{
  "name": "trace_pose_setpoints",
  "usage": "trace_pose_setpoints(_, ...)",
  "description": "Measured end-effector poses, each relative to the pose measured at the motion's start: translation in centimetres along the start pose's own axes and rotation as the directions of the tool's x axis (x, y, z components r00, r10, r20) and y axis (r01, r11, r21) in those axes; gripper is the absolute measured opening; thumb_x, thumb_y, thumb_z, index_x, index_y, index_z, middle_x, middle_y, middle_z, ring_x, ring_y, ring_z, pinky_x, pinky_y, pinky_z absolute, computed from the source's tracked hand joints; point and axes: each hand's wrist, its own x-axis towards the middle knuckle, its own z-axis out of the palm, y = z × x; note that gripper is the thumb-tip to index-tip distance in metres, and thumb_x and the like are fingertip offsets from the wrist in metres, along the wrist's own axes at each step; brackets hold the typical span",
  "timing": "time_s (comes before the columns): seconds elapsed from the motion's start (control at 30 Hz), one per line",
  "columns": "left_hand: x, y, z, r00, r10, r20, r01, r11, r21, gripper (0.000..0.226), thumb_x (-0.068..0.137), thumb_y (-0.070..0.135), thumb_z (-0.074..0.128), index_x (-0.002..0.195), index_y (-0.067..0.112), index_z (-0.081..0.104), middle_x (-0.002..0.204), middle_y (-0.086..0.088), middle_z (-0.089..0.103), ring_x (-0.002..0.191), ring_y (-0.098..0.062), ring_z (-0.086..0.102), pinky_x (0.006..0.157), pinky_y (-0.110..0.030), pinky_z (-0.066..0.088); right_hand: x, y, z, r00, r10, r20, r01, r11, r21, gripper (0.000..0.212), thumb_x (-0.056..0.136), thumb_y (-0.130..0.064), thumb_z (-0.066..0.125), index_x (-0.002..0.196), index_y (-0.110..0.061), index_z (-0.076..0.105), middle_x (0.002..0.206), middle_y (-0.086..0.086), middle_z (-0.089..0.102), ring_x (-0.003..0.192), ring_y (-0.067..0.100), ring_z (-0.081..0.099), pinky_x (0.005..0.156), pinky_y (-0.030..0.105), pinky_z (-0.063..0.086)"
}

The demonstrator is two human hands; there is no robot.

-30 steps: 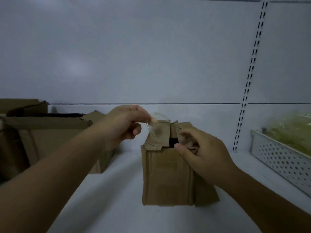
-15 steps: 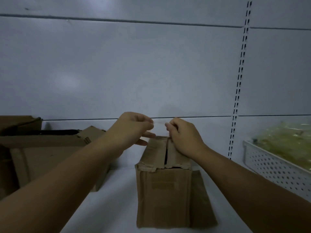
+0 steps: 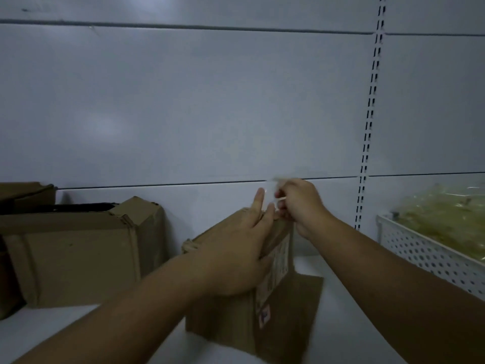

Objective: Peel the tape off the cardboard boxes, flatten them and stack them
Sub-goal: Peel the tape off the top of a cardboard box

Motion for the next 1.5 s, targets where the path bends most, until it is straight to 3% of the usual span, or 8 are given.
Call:
trace_pose_setpoints(0.07, -0.2, -1.1, -0.9, 0.989, 0.060, 0.135, -0.049, 0.995, -0.083, 0.076, 0.093, 0.038, 0.045, 0.145, 0.040, -0.011, 0.153, 0.021, -0.021, 0.138, -0.005, 0.018, 0.112, -0.025, 0.025, 1.2, 0.4, -2.5, 0.990, 0.117, -0.084, -0.099, 0.976, 0.196, 0.026, 0.092, -0.013, 0.045, 0.068, -0.014, 0.053, 0.058, 0.001, 0.050, 0.031, 0.007, 0.038, 0.033, 0.013, 0.032)
trace_pose_setpoints(0.17, -0.2, -2.4, -3.0, 0.934, 0.037, 0.355, 0.014, 0.990, -0.141, 0.054, 0.092, 0.032, 0.050, 0.137, 0.049, 0.027, 0.142, 0.018, 0.039, 0.116, 0.006, 0.041, 0.100, -0.018, 0.031, 2.5, 2.1, -6.3, 0.966, 0.258, -0.017, -0.232, 0.896, 0.379, 0.024, 0.094, -0.016, 0.044, 0.070, -0.013, 0.051, 0.055, -0.001, 0.050, 0.034, 0.007, 0.032, 0.034, 0.014, 0.027)
trace_pose_setpoints(0.3, 1.6, -2.3, -4.2, 0.955, -0.130, 0.265, 0.170, 0.977, -0.132, 0.025, 0.088, 0.050, 0.051, 0.097, 0.030, 0.063, 0.100, 0.009, 0.069, 0.087, -0.003, 0.064, 0.081, -0.030, 0.053, 1.8, 5.7, -8.1, 0.932, 0.288, 0.218, -0.353, 0.854, 0.382, 0.026, 0.089, -0.018, 0.041, 0.063, -0.015, 0.044, 0.041, -0.005, 0.043, 0.031, 0.008, 0.027, 0.036, 0.015, 0.019)
trace_pose_setpoints(0.43, 5.2, 0.8, -1.4, 0.973, -0.228, -0.031, 0.228, 0.973, -0.024, 0.036, 0.090, 0.056, 0.039, 0.100, 0.026, 0.056, 0.098, 0.003, 0.063, 0.085, -0.010, 0.057, 0.077, -0.033, 0.049, 0.8, 7.8, -7.4, 0.902, 0.259, 0.345, -0.379, 0.859, 0.345, 0.029, 0.089, -0.026, 0.041, 0.064, -0.016, 0.049, 0.046, -0.004, 0.041, 0.042, 0.012, 0.030, 0.048, 0.026, 0.019)
trace_pose_setpoints(0.63, 8.9, 2.6, 1.8, 0.957, -0.251, 0.146, 0.258, 0.965, -0.038, 0.055, 0.095, 0.051, 0.028, 0.143, 0.023, 0.029, 0.149, 0.001, 0.033, 0.138, -0.019, 0.028, 0.113, -0.050, 0.018, 1.2, 7.8, -8.4, 0.896, 0.178, 0.407, -0.349, 0.848, 0.398, 0.033, 0.093, -0.028, 0.038, 0.064, -0.017, 0.049, 0.047, -0.005, 0.039, 0.038, 0.009, 0.031, 0.038, 0.020, 0.026)
trace_pose_setpoints(0.9, 9.0, 1.3, 2.7, 0.981, -0.172, 0.090, 0.183, 0.975, -0.125, 0.048, 0.093, 0.051, 0.031, 0.137, 0.032, 0.038, 0.135, 0.016, 0.045, 0.125, -0.009, 0.040, 0.109, -0.042, 0.028, 3.0, 8.2, -10.8, 0.983, 0.166, 0.079, -0.184, 0.888, 0.422, 0.028, 0.081, -0.008, 0.038, 0.054, -0.015, 0.036, 0.039, -0.003, 0.031, 0.033, 0.009, 0.016, 0.041, 0.021, 0.008)
trace_pose_setpoints(1.17, 9.0, 1.1, 3.1, 0.989, -0.141, 0.049, 0.146, 0.979, -0.140, 0.045, 0.093, 0.049, 0.030, 0.137, 0.039, 0.037, 0.115, 0.028, 0.031, 0.116, 0.009, 0.025, 0.111, -0.033, 0.018, 3.7, 8.0, -12.3, 0.968, 0.163, -0.190, -0.055, 0.879, 0.474, 0.035, 0.075, -0.005, 0.039, 0.043, -0.018, 0.032, 0.036, -0.007, 0.027, 0.031, 0.009, 0.016, 0.033, 0.014, 0.015)
trace_pose_setpoints(1.5, 9.0, 1.8, 2.7, 0.988, -0.122, 0.095, 0.131, 0.987, -0.089, 0.045, 0.096, 0.044, 0.027, 0.137, 0.031, 0.038, 0.135, 0.012, 0.043, 0.131, -0.013, 0.036, 0.112, -0.044, 0.024, -0.1, 3.5, -15.8, 0.893, -0.164, -0.419, 0.362, 0.815, 0.453, 0.030, 0.070, -0.008, 0.039, 0.043, -0.022, 0.034, 0.041, -0.007, 0.026, 0.038, 0.011, 0.018, 0.040, 0.020, 0.012)
